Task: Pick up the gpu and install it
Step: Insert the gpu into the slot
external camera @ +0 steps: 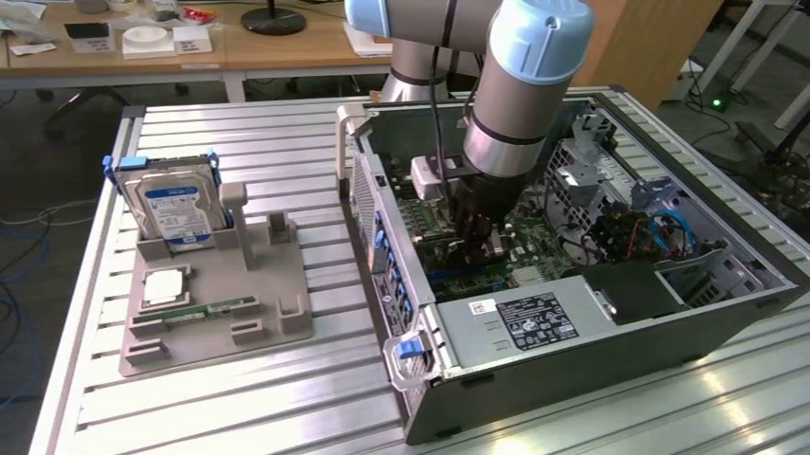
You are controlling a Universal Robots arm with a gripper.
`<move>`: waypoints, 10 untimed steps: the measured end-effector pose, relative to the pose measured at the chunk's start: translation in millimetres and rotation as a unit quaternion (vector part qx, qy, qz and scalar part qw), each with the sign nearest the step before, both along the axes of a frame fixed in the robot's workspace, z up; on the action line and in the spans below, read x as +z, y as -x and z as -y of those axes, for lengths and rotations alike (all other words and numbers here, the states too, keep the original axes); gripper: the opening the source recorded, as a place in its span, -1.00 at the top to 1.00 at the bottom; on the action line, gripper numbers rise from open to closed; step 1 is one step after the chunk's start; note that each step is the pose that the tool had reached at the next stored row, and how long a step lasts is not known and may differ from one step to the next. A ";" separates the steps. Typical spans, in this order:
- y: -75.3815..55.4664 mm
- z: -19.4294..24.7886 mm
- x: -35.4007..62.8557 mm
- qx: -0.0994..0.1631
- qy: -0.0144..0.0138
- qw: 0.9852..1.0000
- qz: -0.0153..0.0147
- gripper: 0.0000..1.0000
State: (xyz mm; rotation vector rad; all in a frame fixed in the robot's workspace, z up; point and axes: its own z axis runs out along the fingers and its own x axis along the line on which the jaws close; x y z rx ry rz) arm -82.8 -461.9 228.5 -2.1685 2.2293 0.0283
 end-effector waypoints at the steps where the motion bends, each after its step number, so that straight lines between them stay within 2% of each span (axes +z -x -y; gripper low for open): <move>1: 0.0 0.0 0.0 0.000 0.000 1.000 0.000 0.44; 10: 0.5 0.0 -0.4 0.000 0.000 1.000 0.000 0.44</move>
